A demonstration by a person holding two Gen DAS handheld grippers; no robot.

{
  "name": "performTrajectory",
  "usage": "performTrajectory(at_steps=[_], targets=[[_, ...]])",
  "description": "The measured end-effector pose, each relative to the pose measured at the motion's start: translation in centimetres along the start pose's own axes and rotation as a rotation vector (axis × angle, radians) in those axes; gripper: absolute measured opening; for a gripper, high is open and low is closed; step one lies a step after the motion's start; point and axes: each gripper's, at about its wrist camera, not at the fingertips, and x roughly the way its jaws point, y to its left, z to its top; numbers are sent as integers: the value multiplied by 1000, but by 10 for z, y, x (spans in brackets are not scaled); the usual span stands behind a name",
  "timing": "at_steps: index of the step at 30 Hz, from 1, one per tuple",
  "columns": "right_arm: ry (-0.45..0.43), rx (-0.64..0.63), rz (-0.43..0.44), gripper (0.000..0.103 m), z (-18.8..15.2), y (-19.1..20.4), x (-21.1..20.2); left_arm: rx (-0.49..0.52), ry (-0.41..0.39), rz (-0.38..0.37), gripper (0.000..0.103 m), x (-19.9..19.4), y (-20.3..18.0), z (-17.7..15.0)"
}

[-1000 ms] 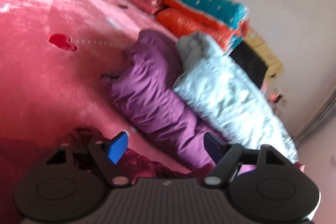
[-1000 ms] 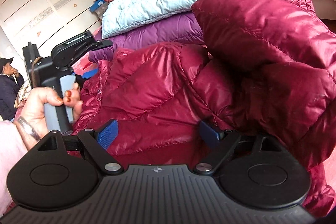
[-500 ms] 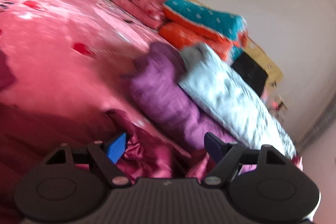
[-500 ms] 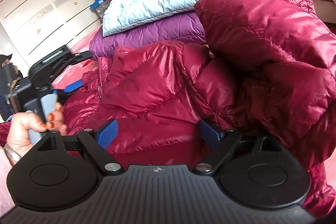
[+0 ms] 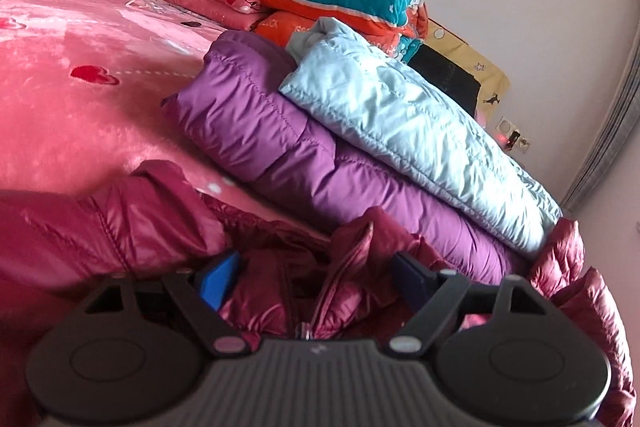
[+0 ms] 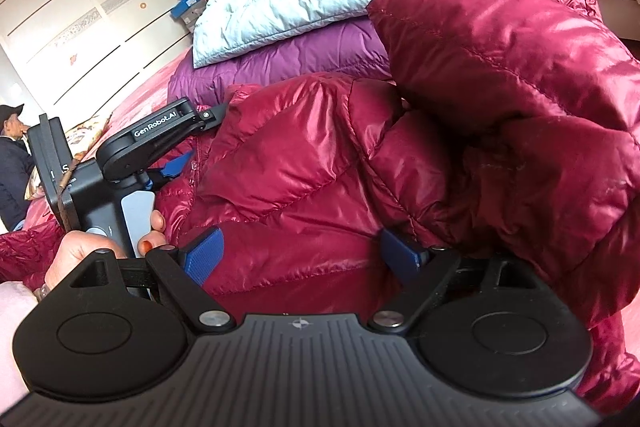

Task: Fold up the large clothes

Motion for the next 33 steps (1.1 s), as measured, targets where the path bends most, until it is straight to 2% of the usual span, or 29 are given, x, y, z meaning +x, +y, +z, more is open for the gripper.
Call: performTrajectory(at_steps=[2, 5, 9, 13, 18, 23, 28, 30, 33], targets=[[0, 2, 10, 103, 1, -1, -4, 4, -8, 25, 80, -8, -4, 3], [-12, 4, 44, 103, 4, -2, -14, -8, -60, 48, 80, -34, -7, 4], [-75, -32, 74, 103, 8, -1, -37, 8, -88, 124, 80, -76, -15, 0], [-204, -58, 68, 103, 15, -5, -72, 110, -57, 193, 80, -114, -38, -12], [-371, -30, 1, 103, 24, -39, -115, 198, -11, 192, 80, -151, -70, -30], [-410, 140, -95, 103, 30, -113, -134, 280, 54, 166, 80, -182, -106, -53], [-387, 345, -139, 103, 35, -188, -131, 333, 98, 127, 80, -204, -139, -74], [-385, 440, -118, 103, 35, -211, -124, 352, 119, 112, 80, -210, -150, -82], [-383, 565, -31, 103, 31, -234, -105, 388, 147, 93, 81, -213, -164, -93]])
